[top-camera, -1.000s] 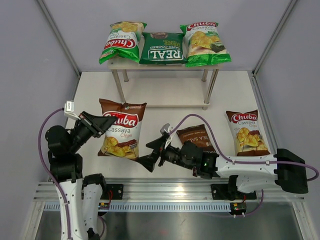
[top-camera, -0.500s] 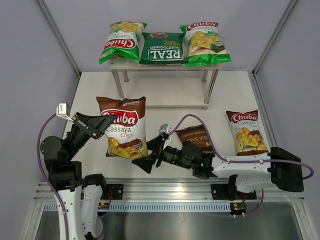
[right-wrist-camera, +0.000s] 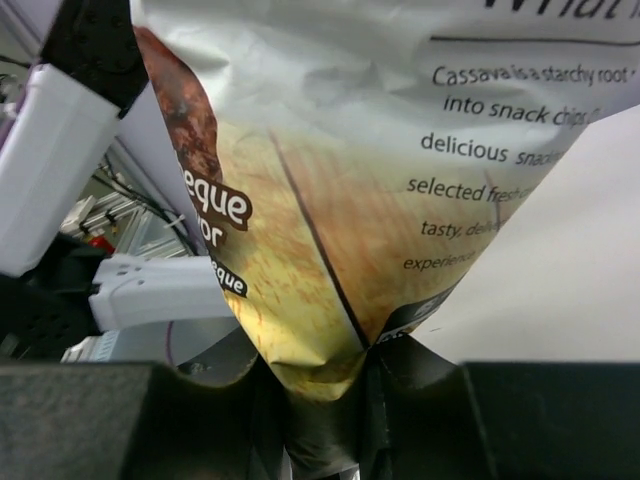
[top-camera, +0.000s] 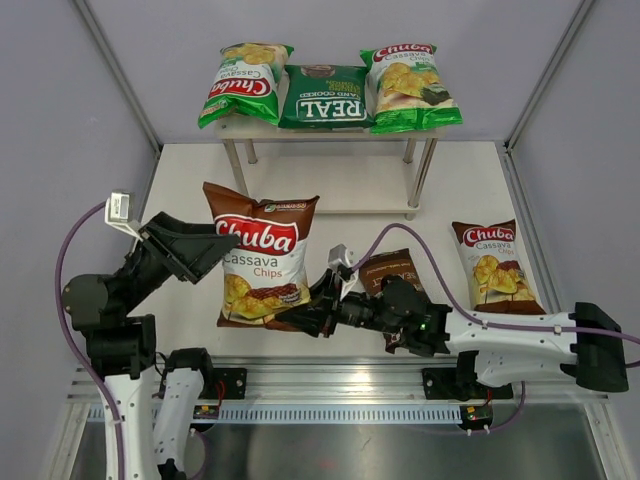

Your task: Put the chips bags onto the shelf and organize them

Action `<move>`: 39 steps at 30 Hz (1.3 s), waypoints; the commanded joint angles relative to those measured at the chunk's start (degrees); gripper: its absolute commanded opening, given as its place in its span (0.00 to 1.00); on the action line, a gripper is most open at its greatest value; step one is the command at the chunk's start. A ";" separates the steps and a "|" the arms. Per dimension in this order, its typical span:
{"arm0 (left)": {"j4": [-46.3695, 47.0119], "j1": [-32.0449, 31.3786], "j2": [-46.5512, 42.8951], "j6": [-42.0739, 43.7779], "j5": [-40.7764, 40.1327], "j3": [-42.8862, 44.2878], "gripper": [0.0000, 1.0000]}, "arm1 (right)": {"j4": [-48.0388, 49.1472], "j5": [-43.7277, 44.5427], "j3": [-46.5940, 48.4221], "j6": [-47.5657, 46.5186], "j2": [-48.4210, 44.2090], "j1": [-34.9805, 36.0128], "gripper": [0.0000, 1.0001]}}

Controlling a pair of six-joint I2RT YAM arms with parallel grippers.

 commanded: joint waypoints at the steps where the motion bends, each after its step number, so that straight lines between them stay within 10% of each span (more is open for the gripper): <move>1: 12.11 -2.75 1.58 11.55 11.45 3.53 0.99 | -8.32 -5.67 4.50 -0.54 -8.42 0.19 0.21; 10: 26.28 -14.35 3.16 15.16 21.31 -3.42 0.99 | -34.02 -10.59 15.48 -1.77 -14.78 0.19 0.16; 17: 15.46 -24.65 8.26 23.52 15.96 -1.04 0.99 | -39.83 -18.58 20.76 -6.42 -12.15 0.19 0.14; 20: 14.42 -27.11 8.53 25.61 14.02 -1.13 0.84 | -41.41 -19.04 21.56 -8.27 -11.70 0.19 0.15; 25: 5.20 -27.12 7.39 31.77 7.52 0.01 0.28 | -43.25 -14.13 20.86 -8.98 -15.04 0.19 0.19; 31: 8.42 -27.12 5.11 29.50 -4.15 -2.71 0.00 | -41.51 -3.08 17.35 -6.89 -18.90 0.19 0.52; 39: 17.57 -27.12 2.11 21.76 -13.22 -6.23 0.00 | -25.96 2.58 5.40 0.15 -24.27 0.19 0.99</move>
